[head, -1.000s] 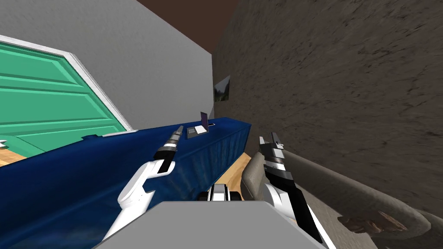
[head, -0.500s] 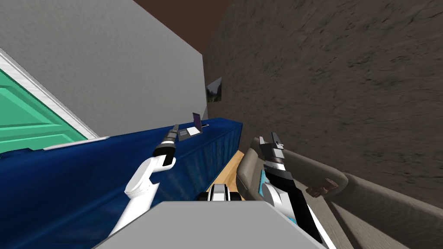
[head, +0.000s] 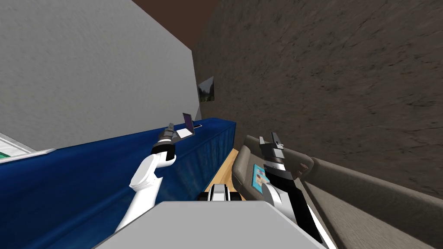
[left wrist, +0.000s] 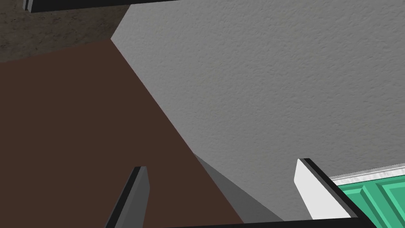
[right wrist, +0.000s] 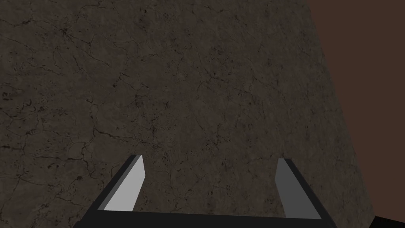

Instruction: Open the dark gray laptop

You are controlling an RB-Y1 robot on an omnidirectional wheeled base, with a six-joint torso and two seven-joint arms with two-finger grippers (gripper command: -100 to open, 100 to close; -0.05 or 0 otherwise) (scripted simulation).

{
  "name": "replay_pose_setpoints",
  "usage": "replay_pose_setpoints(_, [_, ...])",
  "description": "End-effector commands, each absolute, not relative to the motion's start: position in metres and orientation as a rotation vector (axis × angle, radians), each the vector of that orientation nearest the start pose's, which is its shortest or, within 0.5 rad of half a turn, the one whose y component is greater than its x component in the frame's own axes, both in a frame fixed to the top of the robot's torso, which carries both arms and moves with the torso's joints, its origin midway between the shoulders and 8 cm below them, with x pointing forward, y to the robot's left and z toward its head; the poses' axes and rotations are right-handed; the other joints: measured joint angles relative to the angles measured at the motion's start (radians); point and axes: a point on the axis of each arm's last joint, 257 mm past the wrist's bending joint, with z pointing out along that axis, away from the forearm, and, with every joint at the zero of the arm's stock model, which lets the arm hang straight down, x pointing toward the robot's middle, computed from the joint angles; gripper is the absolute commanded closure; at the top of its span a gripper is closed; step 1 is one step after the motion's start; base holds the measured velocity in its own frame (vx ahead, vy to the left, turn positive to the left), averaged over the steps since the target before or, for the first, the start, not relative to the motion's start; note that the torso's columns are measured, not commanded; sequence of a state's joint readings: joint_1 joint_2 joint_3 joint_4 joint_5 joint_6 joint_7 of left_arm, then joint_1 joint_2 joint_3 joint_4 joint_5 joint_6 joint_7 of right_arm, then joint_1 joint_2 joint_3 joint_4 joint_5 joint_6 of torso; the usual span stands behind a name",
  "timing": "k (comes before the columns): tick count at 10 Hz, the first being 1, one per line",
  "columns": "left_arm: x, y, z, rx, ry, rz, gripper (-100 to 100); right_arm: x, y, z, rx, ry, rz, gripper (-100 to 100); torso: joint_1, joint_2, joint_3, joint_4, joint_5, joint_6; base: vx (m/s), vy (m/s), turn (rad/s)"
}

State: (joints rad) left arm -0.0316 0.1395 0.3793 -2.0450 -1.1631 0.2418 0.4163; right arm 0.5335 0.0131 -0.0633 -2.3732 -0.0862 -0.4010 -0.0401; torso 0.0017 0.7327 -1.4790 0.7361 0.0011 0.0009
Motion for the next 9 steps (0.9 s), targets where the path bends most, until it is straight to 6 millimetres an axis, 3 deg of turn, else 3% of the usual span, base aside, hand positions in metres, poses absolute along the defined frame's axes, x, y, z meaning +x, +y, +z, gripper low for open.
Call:
replay_pose_setpoints(1, [0.452, 0.485, 0.039, -0.743, 0.820, -0.168, -100, 0.333, -0.312, 0.038, 0.751, 0.558, 1.314, 0, 0.000, 0.002, 0.001, 0.001, 0.000, 0.000, 0.012, -0.012, -0.138])
replay_pose_setpoints(9, [0.431, 0.534, 0.051, -0.885, 0.694, 0.010, -100, 0.333, -0.312, 0.038, 0.751, 0.558, 1.314, 0, -0.001, 0.006, 0.003, 0.002, -0.001, -0.001, 0.012, -0.016, -0.198])
